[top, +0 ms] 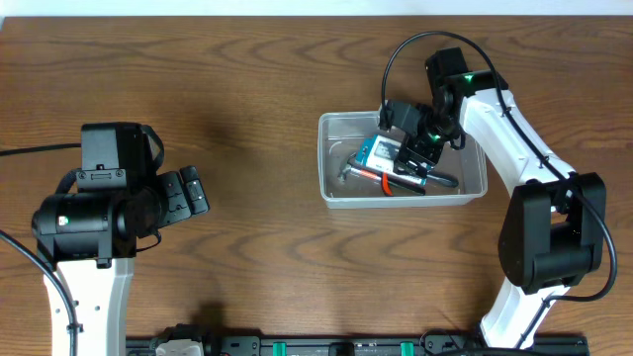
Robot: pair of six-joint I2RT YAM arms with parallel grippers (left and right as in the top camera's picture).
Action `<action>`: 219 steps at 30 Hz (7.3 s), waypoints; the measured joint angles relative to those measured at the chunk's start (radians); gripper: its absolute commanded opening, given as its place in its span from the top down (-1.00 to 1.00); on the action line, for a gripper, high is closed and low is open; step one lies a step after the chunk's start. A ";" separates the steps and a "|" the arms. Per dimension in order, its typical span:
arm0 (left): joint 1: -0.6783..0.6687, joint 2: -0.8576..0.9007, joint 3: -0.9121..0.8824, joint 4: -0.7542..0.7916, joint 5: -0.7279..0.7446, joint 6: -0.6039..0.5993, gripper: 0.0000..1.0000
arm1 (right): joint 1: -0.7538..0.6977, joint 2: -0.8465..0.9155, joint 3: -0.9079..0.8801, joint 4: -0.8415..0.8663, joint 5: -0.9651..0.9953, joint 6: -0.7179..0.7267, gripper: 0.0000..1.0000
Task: Pack container
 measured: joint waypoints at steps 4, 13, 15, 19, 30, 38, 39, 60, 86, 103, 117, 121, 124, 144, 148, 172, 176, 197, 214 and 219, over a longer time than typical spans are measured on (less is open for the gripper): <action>0.000 0.000 0.000 0.000 0.000 0.000 -0.96 | 0.000 0.000 0.000 0.049 -0.002 0.027 -0.98; 0.000 0.000 0.000 -0.001 0.000 0.000 -0.96 | 0.001 0.000 0.117 0.093 0.002 0.282 -0.98; 0.000 0.000 0.000 0.000 0.000 0.000 -0.96 | 0.001 -0.004 0.202 0.101 0.024 0.360 -0.98; 0.000 0.000 0.000 0.000 0.000 0.000 -0.96 | 0.000 -0.082 0.350 0.109 0.169 0.537 -0.99; 0.000 0.000 0.000 0.000 0.000 0.000 -0.96 | -0.074 -0.523 0.422 -0.102 0.427 0.766 -0.99; 0.000 0.000 0.000 0.000 0.000 0.000 -0.96 | -0.188 -0.742 0.298 -0.204 0.469 0.931 -0.98; 0.000 0.000 0.000 0.000 0.000 0.000 -0.96 | -0.193 -0.778 0.254 -0.198 0.472 0.940 -0.98; 0.000 0.001 0.002 0.000 0.000 0.000 -0.96 | -0.198 -1.465 -0.623 0.328 -0.082 1.020 -0.99; 0.000 0.001 0.002 0.000 0.000 0.000 -0.96 | -0.200 -1.493 -0.653 0.322 -0.069 0.896 -0.99; 0.000 0.001 0.002 0.000 0.000 0.000 -0.96 | -0.202 -1.912 -1.207 1.078 0.056 0.882 -0.99; 0.000 0.001 0.002 0.000 0.000 0.000 -0.96 | -0.204 -1.951 -1.518 1.567 0.126 0.877 -0.98; 0.000 0.001 0.002 0.000 0.000 0.000 -0.96 | -0.204 -1.951 -1.519 1.555 0.137 0.870 -0.99; 0.000 0.001 0.002 0.000 0.000 0.000 -0.96 | -0.204 -1.951 -1.520 1.500 0.142 0.867 -0.99; 0.000 0.001 0.002 0.000 0.000 0.000 -0.96 | -0.203 -1.952 -1.521 1.014 0.144 0.865 -0.99; 0.000 0.001 0.002 0.001 0.000 0.000 -0.96 | -0.203 -1.952 -1.521 0.963 0.137 0.865 -0.99; 0.000 0.001 0.002 0.000 0.000 0.000 -0.96 | -0.203 -1.952 -1.521 0.954 0.222 0.995 -0.99; 0.000 0.001 0.002 0.000 0.000 0.000 -0.96 | -0.203 -1.952 -1.521 0.953 0.231 0.995 -0.99; 0.000 0.001 0.002 0.000 0.000 0.000 -0.96 | -0.162 -1.952 -1.521 0.953 0.237 0.996 -0.99; 0.000 -0.015 0.002 0.000 0.000 0.000 -0.96 | -0.162 -1.952 -1.521 0.953 0.237 0.995 -0.98; 0.000 -0.116 0.002 -0.006 0.000 0.000 -0.96 | -0.162 -1.952 -1.521 0.952 0.238 0.995 -0.98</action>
